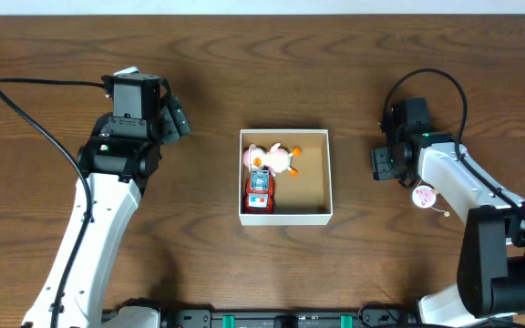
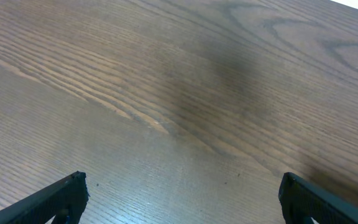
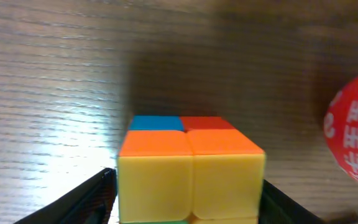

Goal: Pack container
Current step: 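Close the right gripper around the Rubik's cube, then lift the cube and carry it left over the white box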

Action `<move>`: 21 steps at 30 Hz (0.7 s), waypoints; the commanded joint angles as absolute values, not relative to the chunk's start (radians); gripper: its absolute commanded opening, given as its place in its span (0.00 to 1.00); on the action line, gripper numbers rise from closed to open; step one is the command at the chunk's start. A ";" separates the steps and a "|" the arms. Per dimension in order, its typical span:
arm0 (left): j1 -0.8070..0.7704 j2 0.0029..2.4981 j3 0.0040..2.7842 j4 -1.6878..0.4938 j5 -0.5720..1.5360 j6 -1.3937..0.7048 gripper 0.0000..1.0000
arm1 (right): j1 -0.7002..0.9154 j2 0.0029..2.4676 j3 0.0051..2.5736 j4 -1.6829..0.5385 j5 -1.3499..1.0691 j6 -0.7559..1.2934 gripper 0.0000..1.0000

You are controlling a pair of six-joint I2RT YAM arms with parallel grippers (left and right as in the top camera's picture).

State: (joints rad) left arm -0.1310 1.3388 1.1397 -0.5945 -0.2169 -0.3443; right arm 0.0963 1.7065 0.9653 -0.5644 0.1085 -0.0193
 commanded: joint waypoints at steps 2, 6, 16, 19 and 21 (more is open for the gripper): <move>-0.127 1.326 1.166 -0.594 -0.229 -0.357 0.98 | 0.088 1.711 0.960 -0.564 0.077 -0.043 0.57; -0.127 1.326 1.166 -0.594 -0.229 -0.357 0.98 | 0.088 1.711 0.958 -0.564 0.078 -0.043 0.61; -0.127 1.326 1.166 -0.594 -0.229 -0.357 0.98 | 0.088 1.713 0.915 -0.501 0.077 -0.049 0.66; -0.127 1.326 1.166 -0.594 -0.229 -0.357 0.98 | 0.088 1.713 0.913 -0.497 0.077 -0.052 0.62; -0.127 1.326 1.166 -0.594 -0.229 -0.357 0.98 | 0.088 1.713 0.913 -0.497 0.078 -0.054 0.55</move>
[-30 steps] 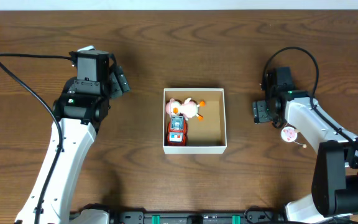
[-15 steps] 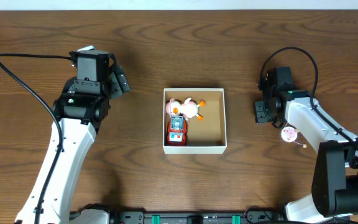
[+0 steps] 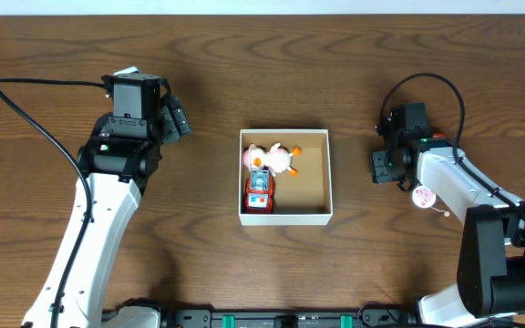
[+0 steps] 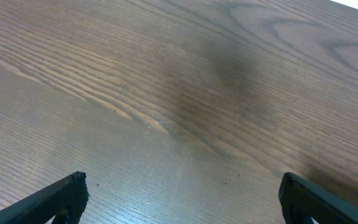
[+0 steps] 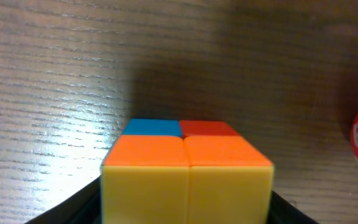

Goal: Pack container
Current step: 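Lift the cube and carry it left over the white box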

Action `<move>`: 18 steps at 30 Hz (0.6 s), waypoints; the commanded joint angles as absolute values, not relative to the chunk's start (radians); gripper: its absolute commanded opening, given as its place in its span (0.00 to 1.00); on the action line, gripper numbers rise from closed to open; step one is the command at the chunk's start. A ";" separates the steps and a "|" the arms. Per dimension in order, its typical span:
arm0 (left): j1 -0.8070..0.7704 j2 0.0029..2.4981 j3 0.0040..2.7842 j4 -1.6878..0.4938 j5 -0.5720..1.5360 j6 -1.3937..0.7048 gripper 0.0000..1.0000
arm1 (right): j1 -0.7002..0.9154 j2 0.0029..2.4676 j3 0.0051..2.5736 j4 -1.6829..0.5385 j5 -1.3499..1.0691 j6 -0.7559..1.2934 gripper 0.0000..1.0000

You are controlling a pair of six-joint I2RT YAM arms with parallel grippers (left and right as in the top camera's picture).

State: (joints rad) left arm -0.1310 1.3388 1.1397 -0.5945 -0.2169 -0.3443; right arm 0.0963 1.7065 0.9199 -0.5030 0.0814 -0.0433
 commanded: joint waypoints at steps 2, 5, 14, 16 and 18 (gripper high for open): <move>-0.127 1.326 1.166 -0.594 -0.229 -0.357 0.98 | 0.088 1.713 0.913 -0.497 0.077 -0.054 0.45; -0.127 1.326 1.166 -0.594 -0.229 -0.357 0.98 | 0.088 1.713 0.916 -0.496 0.078 -0.054 0.44; -0.127 1.326 1.166 -0.594 -0.229 -0.357 0.98 | 0.129 1.648 1.025 -0.604 0.078 -0.054 0.46; -0.128 1.326 1.166 -0.594 -0.229 -0.357 0.98 | 0.153 1.617 1.056 -0.630 0.078 -0.055 0.46; -0.128 1.326 1.166 -0.594 -0.229 -0.357 0.98 | 0.184 1.580 1.095 -0.663 0.078 -0.070 0.46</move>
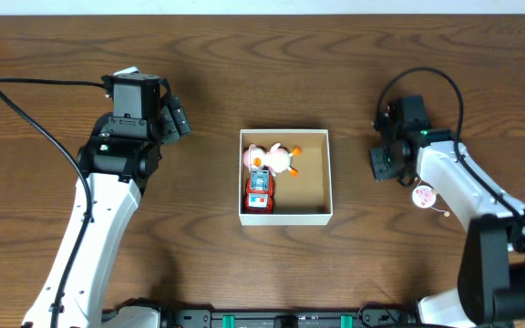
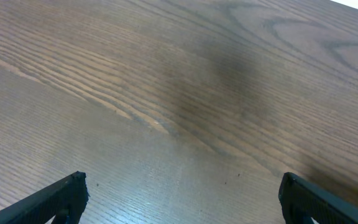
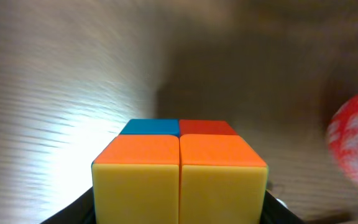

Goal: Pack container
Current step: 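Lift the cube and carry it left over the white box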

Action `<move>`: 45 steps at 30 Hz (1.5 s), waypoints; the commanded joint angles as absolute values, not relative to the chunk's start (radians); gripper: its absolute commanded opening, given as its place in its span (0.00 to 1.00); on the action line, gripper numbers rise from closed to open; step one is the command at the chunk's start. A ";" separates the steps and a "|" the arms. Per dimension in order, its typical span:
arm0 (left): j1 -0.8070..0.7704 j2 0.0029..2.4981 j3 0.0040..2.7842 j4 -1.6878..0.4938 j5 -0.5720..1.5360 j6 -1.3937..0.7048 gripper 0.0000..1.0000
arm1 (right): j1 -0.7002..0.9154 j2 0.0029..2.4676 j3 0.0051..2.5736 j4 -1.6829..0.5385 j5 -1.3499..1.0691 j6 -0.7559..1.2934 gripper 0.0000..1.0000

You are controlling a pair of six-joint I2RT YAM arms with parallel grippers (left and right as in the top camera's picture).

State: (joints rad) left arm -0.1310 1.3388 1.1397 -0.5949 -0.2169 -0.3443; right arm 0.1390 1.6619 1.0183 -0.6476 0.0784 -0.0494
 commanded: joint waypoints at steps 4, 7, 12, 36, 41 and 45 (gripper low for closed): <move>-0.128 1.326 1.166 -0.594 -0.229 -0.357 0.98 | 0.257 1.499 1.176 -0.734 0.078 -0.069 0.46; -0.127 1.326 1.166 -0.594 -0.229 -0.357 0.98 | 0.320 1.436 1.209 -0.778 0.078 -0.069 0.45; -0.127 1.326 1.166 -0.594 -0.229 -0.357 0.98 | 0.426 1.362 1.211 -0.833 0.078 -0.069 0.40; -0.127 1.326 1.166 -0.594 -0.229 -0.357 0.98 | 0.702 1.547 1.168 -0.892 0.077 -0.254 0.45; -0.127 1.326 1.166 -0.594 -0.229 -0.357 0.98 | 0.702 1.639 1.168 -0.858 0.072 -0.280 0.44; -0.127 1.326 1.166 -0.594 -0.229 -0.357 0.98 | 0.702 1.685 1.168 -0.857 0.034 -0.310 0.43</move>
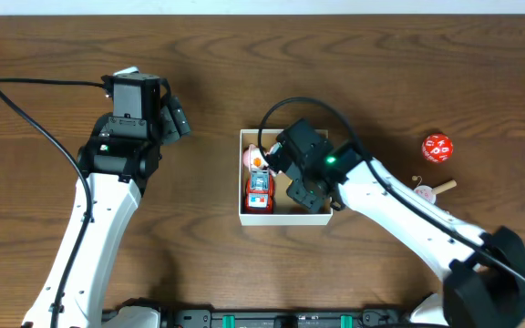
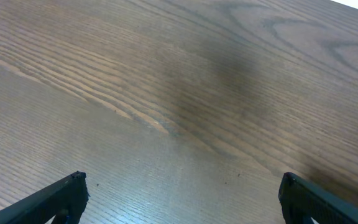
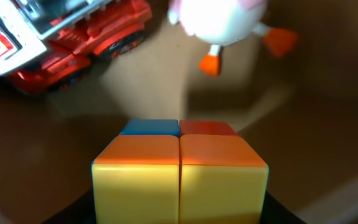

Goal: Pack container
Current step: 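Lift the cube and carry it left over the white box, then lower the cube into the box and open the right gripper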

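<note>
The white box (image 1: 285,219) stands at the table's middle with a red toy truck (image 1: 259,191) and a pink-and-white duck (image 1: 267,157) in its left half. My right gripper (image 1: 303,189) hangs over the box's right half, shut on a colour cube (image 3: 179,168) with orange and yellow faces. The wrist view shows the truck (image 3: 73,37) and duck (image 3: 219,18) just beyond the cube, above the brown box floor. From overhead the cube is hidden under the gripper. My left gripper (image 2: 182,202) is open over bare wood at the far left (image 1: 176,118).
A red ball with white marks (image 1: 437,147) lies on the table at the right. A pink disc on a short stick (image 1: 429,190) lies nearer the front. The left arm's black cable loops along the left side.
My right gripper was on the right side of the table, shut on the cube near the red ball. It is now over the box's right half, still holding the cube. The left arm has not moved.
The cube first stood on the wood between my right gripper's open fingers, beside the red ball. It then filled more of the wrist view, and after that the fingers were shut on it. Now it is held inside the box's outline, by the truck and duck.
</note>
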Action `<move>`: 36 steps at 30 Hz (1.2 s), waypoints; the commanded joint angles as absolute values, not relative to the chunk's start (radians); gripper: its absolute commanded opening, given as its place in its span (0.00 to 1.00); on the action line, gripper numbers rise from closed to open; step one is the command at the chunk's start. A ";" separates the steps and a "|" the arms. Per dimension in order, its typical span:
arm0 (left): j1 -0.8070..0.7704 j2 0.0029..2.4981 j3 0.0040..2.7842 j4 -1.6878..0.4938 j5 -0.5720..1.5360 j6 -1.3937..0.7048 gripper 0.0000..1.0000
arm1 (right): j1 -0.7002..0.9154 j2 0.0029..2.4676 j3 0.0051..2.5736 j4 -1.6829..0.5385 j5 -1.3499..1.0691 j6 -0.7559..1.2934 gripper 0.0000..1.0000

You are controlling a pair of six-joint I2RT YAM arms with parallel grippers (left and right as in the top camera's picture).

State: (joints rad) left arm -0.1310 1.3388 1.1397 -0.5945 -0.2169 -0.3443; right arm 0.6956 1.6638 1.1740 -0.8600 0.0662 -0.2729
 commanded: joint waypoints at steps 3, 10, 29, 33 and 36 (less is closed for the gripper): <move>-0.127 1.326 1.166 -0.594 -0.229 -0.357 0.98 | 0.702 1.707 1.168 -0.861 0.021 -0.313 0.43; -0.127 1.326 1.166 -0.594 -0.229 -0.357 0.98 | 0.703 1.719 1.168 -0.866 0.017 -0.312 0.49; -0.127 1.326 1.166 -0.594 -0.229 -0.357 0.98 | 0.698 1.696 1.199 -0.880 -0.027 -0.265 0.70; -0.127 1.326 1.166 -0.594 -0.229 -0.357 0.98 | 0.676 1.629 1.260 -0.895 0.012 -0.136 0.70; -0.127 1.326 1.166 -0.594 -0.229 -0.357 0.98 | 0.638 1.555 1.304 -0.921 0.110 0.027 0.70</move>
State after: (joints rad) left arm -0.1310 1.3388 1.1397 -0.5945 -0.2169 -0.3443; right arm 0.6781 1.6585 1.2362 -0.9096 0.0154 -0.1608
